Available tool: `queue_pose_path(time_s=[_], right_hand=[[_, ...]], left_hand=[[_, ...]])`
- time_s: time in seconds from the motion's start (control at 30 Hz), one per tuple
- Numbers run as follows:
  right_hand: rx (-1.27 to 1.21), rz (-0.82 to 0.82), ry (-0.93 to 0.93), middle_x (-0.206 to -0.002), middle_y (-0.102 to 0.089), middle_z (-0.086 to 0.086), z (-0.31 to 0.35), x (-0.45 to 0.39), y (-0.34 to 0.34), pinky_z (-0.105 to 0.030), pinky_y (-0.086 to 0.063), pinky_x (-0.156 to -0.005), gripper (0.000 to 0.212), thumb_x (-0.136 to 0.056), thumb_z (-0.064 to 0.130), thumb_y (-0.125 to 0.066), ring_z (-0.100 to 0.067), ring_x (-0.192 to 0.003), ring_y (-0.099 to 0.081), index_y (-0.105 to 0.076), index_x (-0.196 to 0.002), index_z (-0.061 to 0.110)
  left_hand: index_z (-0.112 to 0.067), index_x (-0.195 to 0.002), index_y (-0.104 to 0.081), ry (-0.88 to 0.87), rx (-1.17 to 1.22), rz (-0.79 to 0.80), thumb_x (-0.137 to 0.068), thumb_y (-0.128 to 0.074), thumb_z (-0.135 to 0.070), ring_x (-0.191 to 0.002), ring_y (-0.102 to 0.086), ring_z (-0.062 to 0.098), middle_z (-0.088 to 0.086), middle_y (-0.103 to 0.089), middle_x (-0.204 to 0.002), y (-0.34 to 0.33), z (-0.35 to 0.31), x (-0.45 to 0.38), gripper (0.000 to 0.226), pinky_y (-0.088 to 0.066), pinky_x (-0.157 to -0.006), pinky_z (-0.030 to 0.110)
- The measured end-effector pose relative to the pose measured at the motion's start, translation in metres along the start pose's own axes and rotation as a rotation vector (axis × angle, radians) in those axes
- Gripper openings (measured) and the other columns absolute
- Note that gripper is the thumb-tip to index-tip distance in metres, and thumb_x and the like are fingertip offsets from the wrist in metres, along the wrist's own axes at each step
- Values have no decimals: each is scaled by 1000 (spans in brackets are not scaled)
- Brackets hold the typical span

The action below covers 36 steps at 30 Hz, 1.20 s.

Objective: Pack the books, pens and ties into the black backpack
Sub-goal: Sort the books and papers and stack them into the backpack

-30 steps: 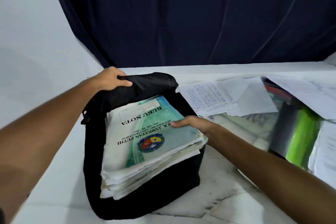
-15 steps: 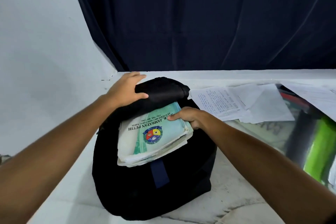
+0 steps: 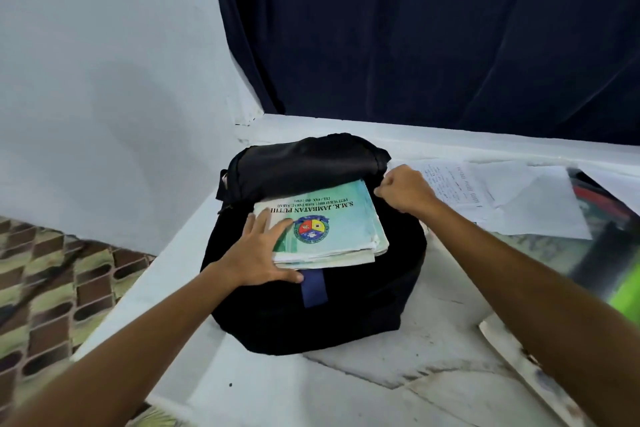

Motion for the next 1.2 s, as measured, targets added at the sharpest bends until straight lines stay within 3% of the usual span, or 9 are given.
queue_pose_path(time_s=[0.13,0.23,0.37,0.47,0.57,0.63,0.77,0.93,1.2], right_hand=[[-26,72,-136,-127,-56,-16,-43,14,1,-37,-45,-88,50,-92,37,-60,-34,-114,-55,-51,-128,4],[-234,179,-216,-126,-59,-13,-63,27,-17,-39,-47,-90,52,-94,44,-55,-33,-114,-57,-51,-129,6],[-290,174,-106,-132,-58,-10,-63,42,-35,-30,-47,-83,37,-100,26,-47,-25,-113,-56,-56,-132,10],[-346,182,-112,-117,-67,-9,-65,49,-38,-42,-54,-88,32,-97,12,-43,-29,-103,-64,-64,-121,15],[-449,196,-184,-80,-65,-8,-70,56,-35,-27,-46,-53,35,-93,-1,-38,-21,-64,-60,-67,-96,18],[-459,122,-194,-67,-54,-10,-74,56,-30,-25,-36,-48,29,-88,-6,-39,-20,-53,-49,-60,-78,11],[-536,-12,-209,-70,-46,-15,-78,49,-9,-33,-39,-48,21,-84,-7,-40,-25,-59,-47,-53,-78,9],[-512,59,-128,-67,-56,-15,-66,50,-7,-28,-44,-45,21,-91,-3,-45,-25,-54,-53,-60,-77,3],[-393,145,-94,-74,-62,-14,-62,66,-6,-25,-49,-45,14,-93,2,-49,-24,-55,-63,-63,-89,-1]], left_hand=[[-33,-154,-21,59,55,-104,-33,-47,-101,-147,16,41,9,2,-163,-10,-1,-2,142,-6,-120,56],[-31,-154,-28,77,54,-172,-53,-66,-80,-149,6,39,14,-9,-163,-15,-4,-1,118,-7,-121,52],[-26,-150,-38,82,36,-213,-46,-54,-92,-148,-12,39,19,-27,-156,-16,-11,-1,123,-9,-122,49],[-18,-145,-46,83,14,-230,-59,-69,-75,-143,-25,36,22,-42,-144,-16,-25,-5,106,-12,-121,48],[-17,-143,-49,106,-3,-211,-57,-72,-75,-137,-32,39,21,-49,-134,-18,-37,-12,106,-18,-118,50],[-18,-143,-49,121,-1,-192,-58,-74,-73,-135,-33,39,21,-49,-132,-16,-41,-13,104,-19,-117,50],[-17,-143,-49,133,65,-196,-65,-80,-58,-143,-23,33,24,-39,-147,-10,-45,-4,94,-14,-121,46],[-16,-134,-60,149,173,-249,-57,-88,-53,-141,-27,30,17,-41,-148,-1,-40,-3,90,-24,-118,39],[-23,-105,-67,141,-96,-111,-53,-87,-60,-118,-53,29,2,-60,-113,21,-69,-14,68,-48,-95,43]])
Point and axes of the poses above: each hand's wrist, its own x-axis away from the middle knuckle, its own y-axis out of the back of the hand, z = x × y, the point moved 3 cm from there along -x, towards the middle knuckle
